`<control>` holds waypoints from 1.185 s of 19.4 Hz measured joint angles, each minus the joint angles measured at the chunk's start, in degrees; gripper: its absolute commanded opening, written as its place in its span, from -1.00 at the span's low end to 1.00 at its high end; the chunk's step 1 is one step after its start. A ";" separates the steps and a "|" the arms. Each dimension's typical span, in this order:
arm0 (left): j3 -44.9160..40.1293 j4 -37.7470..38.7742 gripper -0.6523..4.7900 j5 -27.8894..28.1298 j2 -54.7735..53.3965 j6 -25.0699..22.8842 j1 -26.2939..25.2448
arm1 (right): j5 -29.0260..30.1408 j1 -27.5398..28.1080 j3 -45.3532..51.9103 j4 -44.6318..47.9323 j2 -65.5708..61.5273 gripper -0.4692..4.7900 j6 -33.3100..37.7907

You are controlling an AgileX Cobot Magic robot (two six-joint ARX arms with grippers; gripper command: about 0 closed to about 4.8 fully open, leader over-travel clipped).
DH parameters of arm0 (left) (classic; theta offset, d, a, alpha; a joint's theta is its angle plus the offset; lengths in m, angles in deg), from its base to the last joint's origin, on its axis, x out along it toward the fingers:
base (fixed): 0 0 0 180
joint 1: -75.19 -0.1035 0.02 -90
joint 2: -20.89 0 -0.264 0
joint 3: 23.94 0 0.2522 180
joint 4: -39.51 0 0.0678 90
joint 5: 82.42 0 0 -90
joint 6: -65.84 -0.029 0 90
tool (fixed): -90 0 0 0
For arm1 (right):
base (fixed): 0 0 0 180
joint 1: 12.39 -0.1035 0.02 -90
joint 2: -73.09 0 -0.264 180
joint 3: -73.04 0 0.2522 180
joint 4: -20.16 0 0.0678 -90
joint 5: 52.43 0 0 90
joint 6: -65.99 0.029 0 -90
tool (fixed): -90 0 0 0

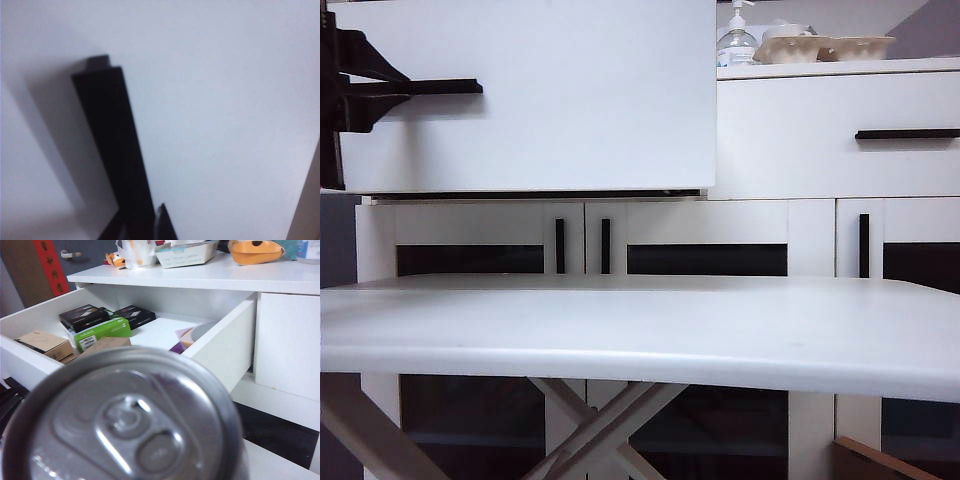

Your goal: Pick up a can of beer from the white table, open the left drawer, place the beer inside the drawer, and finally close the drawer.

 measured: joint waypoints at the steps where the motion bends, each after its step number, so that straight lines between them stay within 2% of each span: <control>1: -0.33 0.04 -0.78 0.04 0.42 0.00 0.00 | 0.02 0.00 0.00 0.02 0.02 -0.27 0.00; 12: -2.54 2.69 -0.78 -0.24 4.66 0.00 -0.02 | 0.00 0.00 0.00 0.00 0.02 -0.27 -0.04; 13: -2.54 2.60 -0.65 -0.57 4.61 0.00 -0.04 | -0.02 0.00 0.00 0.02 0.02 -0.27 -0.04; 14: -2.54 2.56 -0.29 -0.96 4.57 -0.02 -0.09 | -0.02 0.00 0.00 0.02 0.02 -0.27 -0.04; 15: -2.54 2.47 0.26 -1.27 4.57 -0.17 -0.17 | -0.04 0.02 0.00 0.02 0.02 -0.27 -0.02; 16: -2.49 1.97 0.68 -2.03 4.48 -1.33 -0.20 | -0.04 0.02 0.00 0.02 0.02 -0.27 -0.02; 17: -2.49 0.87 0.93 -3.06 4.57 -1.86 -0.11 | -0.02 0.02 0.00 0.00 0.00 -0.27 -0.02; 23: -2.38 -2.08 0.96 -4.39 4.76 -2.47 -0.04 | 0.00 0.02 0.00 0.79 0.00 -0.27 -0.02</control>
